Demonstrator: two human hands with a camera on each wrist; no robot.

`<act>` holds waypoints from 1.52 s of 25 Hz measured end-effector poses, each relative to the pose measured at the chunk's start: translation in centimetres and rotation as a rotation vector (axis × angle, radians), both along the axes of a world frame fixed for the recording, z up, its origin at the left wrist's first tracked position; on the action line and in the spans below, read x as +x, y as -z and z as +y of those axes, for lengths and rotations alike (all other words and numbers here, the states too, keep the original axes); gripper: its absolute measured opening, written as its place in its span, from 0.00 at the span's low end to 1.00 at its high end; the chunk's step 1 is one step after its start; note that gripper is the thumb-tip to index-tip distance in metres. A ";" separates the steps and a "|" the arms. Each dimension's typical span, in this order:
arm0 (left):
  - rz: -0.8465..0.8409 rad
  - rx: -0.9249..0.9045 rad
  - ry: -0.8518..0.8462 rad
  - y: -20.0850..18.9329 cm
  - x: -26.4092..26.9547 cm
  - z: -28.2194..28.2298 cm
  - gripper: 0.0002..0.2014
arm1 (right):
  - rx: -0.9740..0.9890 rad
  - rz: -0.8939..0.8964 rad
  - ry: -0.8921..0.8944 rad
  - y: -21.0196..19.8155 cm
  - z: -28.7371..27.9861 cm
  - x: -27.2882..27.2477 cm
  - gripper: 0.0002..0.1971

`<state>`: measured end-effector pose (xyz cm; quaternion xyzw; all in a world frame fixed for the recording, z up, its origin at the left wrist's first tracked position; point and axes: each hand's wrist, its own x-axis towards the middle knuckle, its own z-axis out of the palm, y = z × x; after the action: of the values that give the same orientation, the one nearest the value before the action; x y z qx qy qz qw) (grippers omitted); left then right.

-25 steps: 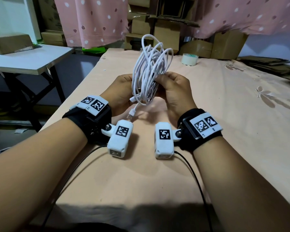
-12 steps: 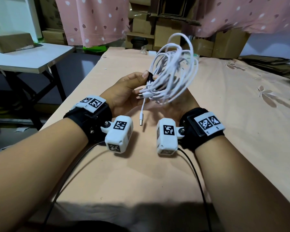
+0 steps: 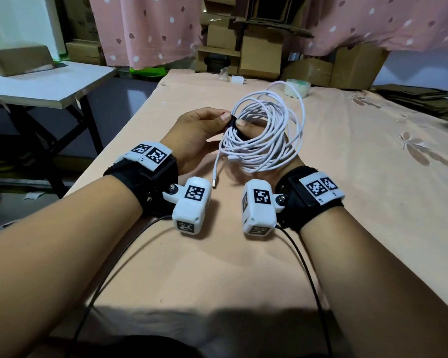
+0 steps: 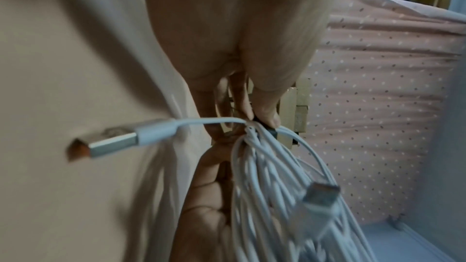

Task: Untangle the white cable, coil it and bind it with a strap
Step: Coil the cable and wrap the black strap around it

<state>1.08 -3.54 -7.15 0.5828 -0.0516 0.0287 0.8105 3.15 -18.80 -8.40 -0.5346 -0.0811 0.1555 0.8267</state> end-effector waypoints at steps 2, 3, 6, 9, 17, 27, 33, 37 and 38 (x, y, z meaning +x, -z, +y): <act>0.039 0.034 -0.030 0.1 0.0 -0.1 0.06 | 0.022 0.008 -0.011 -0.1 -0.2 0.2 0.05; 0.063 0.062 -0.048 0.3 0.1 -0.1 0.06 | 0.032 0.054 0.014 -0.4 -0.6 -0.2 0.08; 0.140 0.120 -0.130 0.5 0.5 0.1 0.05 | 0.033 0.131 0.091 -0.4 -1.7 -0.8 0.18; 0.169 0.146 -0.237 0.7 1.0 0.9 0.04 | -0.037 0.107 0.201 -0.7 -1.6 -0.6 0.14; 0.161 0.585 -0.358 0.6 1.6 3.0 0.04 | -0.412 -0.032 0.397 -1.1 -1.5 0.0 0.04; 0.128 0.785 -0.189 -0.1 0.7 2.4 0.10 | -0.798 -0.108 0.247 -0.9 -2.6 0.1 0.16; 0.173 0.624 -0.216 -0.5 0.6 2.5 0.06 | -0.926 -0.131 0.331 -1.3 -3.2 0.1 0.18; 0.222 0.648 -0.169 -0.4 0.7 3.0 0.06 | -0.941 -0.123 0.282 -1.2 -3.1 0.3 0.19; 0.230 0.649 -0.164 -0.4 0.7 3.1 0.07 | -0.949 -0.121 0.278 -1.3 -3.1 0.3 0.19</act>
<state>1.82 -0.47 -6.79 0.8117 0.0804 0.0098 0.5784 3.47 -21.89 -7.14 -0.8657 0.0230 0.0324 0.4989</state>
